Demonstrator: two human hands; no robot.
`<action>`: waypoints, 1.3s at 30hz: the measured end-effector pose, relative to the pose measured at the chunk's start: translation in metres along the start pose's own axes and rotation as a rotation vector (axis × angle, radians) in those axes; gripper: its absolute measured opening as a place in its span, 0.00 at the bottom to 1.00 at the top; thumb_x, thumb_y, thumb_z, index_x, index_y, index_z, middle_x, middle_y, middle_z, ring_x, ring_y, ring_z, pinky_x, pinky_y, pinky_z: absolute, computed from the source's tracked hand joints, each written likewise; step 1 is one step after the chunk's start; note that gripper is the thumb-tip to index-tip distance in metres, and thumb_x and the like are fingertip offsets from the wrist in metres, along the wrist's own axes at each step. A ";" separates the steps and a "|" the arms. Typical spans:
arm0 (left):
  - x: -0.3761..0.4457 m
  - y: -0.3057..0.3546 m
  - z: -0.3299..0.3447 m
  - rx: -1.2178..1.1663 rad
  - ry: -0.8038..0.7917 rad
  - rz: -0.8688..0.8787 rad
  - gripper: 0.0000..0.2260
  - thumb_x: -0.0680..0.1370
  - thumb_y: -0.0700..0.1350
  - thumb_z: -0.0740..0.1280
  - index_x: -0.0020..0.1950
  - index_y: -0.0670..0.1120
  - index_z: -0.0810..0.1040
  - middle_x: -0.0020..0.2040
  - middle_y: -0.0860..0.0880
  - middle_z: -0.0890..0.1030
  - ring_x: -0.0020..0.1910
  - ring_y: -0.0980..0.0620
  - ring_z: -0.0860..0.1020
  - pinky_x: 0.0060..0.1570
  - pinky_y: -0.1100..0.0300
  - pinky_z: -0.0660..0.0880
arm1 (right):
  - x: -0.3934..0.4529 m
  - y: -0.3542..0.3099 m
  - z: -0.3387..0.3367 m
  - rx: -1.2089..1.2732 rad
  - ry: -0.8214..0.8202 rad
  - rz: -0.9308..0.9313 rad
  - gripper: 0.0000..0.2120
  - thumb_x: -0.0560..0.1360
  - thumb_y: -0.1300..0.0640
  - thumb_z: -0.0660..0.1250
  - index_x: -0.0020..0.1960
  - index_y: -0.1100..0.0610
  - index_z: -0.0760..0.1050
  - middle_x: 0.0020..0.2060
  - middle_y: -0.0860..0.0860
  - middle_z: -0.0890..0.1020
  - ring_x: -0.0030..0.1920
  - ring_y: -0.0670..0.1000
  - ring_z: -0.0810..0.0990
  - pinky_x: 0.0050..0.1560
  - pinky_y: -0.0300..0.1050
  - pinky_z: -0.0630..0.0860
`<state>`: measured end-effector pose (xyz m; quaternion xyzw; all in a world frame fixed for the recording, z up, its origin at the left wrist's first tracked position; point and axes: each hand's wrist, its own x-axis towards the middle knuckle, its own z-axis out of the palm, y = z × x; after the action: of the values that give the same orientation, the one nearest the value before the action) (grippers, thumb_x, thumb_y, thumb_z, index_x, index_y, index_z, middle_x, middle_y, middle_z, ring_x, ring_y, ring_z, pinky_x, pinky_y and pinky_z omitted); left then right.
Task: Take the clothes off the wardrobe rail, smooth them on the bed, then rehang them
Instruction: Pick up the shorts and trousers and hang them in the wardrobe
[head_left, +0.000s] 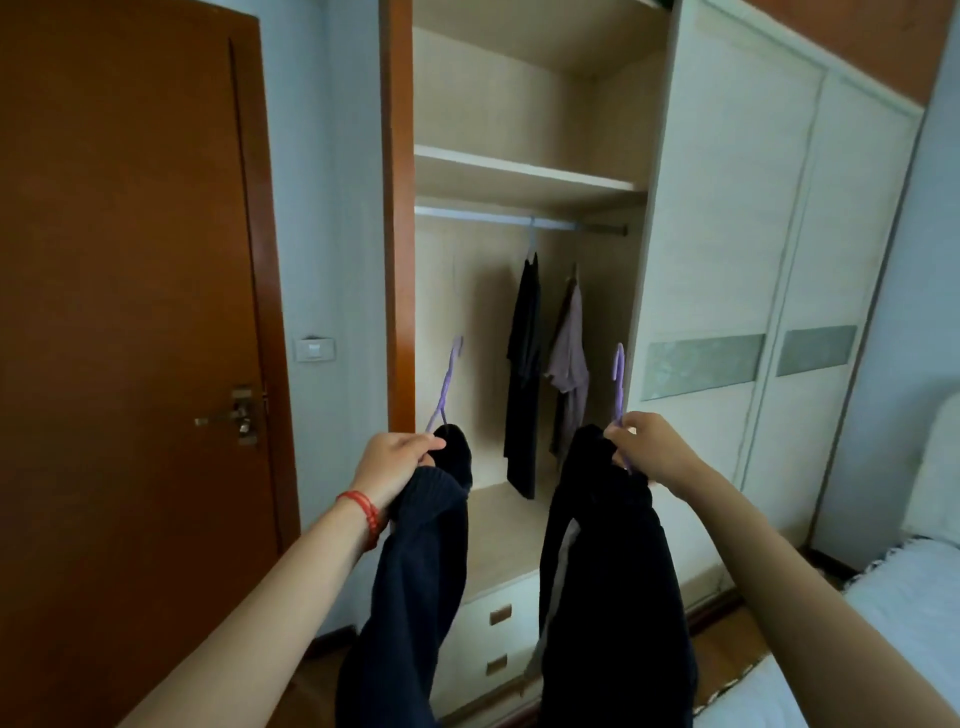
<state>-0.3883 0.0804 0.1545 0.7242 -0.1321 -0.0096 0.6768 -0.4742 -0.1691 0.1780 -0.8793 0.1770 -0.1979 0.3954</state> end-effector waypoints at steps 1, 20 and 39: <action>0.014 -0.003 0.002 -0.009 -0.024 0.002 0.10 0.76 0.39 0.64 0.36 0.44 0.80 0.16 0.55 0.73 0.26 0.53 0.70 0.31 0.63 0.66 | 0.008 0.000 0.001 -0.010 0.011 -0.004 0.08 0.79 0.61 0.57 0.42 0.63 0.69 0.27 0.55 0.72 0.25 0.50 0.69 0.23 0.37 0.66; 0.274 -0.044 0.079 -0.072 -0.104 0.042 0.11 0.78 0.40 0.61 0.50 0.36 0.81 0.18 0.53 0.73 0.26 0.53 0.72 0.29 0.65 0.69 | 0.248 0.022 0.026 0.020 0.076 -0.065 0.15 0.79 0.59 0.58 0.34 0.59 0.69 0.24 0.53 0.73 0.24 0.47 0.70 0.34 0.38 0.69; 0.466 -0.085 0.114 -0.202 -0.117 0.064 0.08 0.77 0.38 0.62 0.42 0.39 0.80 0.15 0.54 0.72 0.15 0.60 0.67 0.19 0.69 0.62 | 0.408 0.036 0.089 0.070 0.044 0.012 0.14 0.79 0.58 0.59 0.35 0.59 0.70 0.26 0.52 0.72 0.26 0.47 0.69 0.34 0.39 0.69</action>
<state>0.0545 -0.1220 0.1380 0.6458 -0.1929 -0.0437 0.7374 -0.0860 -0.3267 0.1813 -0.8592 0.1839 -0.2210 0.4233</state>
